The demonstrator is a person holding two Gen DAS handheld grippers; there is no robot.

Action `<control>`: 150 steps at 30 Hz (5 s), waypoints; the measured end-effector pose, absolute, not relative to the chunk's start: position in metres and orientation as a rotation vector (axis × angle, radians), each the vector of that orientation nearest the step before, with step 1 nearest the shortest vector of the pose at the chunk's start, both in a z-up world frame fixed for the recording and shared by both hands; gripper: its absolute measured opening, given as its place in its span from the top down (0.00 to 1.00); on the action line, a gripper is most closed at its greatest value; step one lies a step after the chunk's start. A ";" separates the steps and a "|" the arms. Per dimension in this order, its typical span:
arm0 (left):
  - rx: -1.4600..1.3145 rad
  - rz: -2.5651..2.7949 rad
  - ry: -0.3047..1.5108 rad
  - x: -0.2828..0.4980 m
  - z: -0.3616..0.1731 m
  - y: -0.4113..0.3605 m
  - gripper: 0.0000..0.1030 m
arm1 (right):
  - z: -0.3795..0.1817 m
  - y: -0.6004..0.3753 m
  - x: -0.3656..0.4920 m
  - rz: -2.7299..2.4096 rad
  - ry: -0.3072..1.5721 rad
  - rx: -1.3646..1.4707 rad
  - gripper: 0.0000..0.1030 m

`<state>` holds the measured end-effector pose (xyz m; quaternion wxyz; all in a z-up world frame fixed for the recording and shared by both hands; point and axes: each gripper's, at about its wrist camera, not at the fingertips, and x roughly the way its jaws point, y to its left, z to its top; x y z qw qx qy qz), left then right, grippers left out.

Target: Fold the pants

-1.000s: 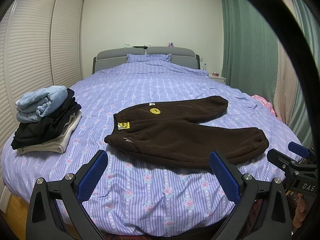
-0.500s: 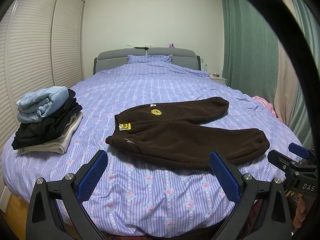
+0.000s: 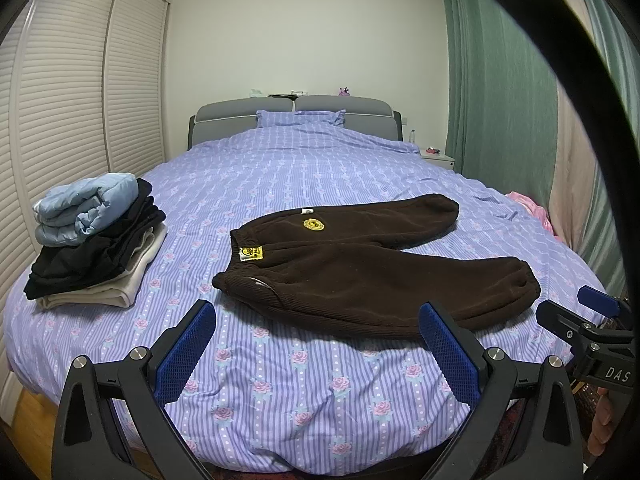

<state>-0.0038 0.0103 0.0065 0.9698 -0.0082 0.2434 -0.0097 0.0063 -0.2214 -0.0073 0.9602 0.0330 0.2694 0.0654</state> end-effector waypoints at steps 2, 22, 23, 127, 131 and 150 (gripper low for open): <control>-0.016 -0.021 0.491 -0.004 0.006 0.010 0.00 | -0.007 -0.221 0.006 0.134 0.546 0.067 0.00; -0.024 -0.008 0.518 0.008 -0.009 0.018 0.00 | -0.028 -0.223 0.019 0.119 0.582 0.077 0.00; -0.023 -0.005 0.517 0.009 -0.011 0.018 0.00 | -0.031 -0.223 0.022 0.114 0.586 0.081 0.00; -0.067 0.110 0.738 0.349 -0.003 0.033 0.00 | -0.028 -0.274 0.464 -0.061 0.731 0.177 0.77; 0.022 0.073 0.717 0.352 0.015 0.031 0.00 | -0.017 -0.274 0.462 -0.049 0.734 0.201 0.42; 0.641 -0.269 0.616 0.405 -0.033 -0.108 0.00 | -0.016 -0.366 0.438 -0.043 0.687 -0.038 0.19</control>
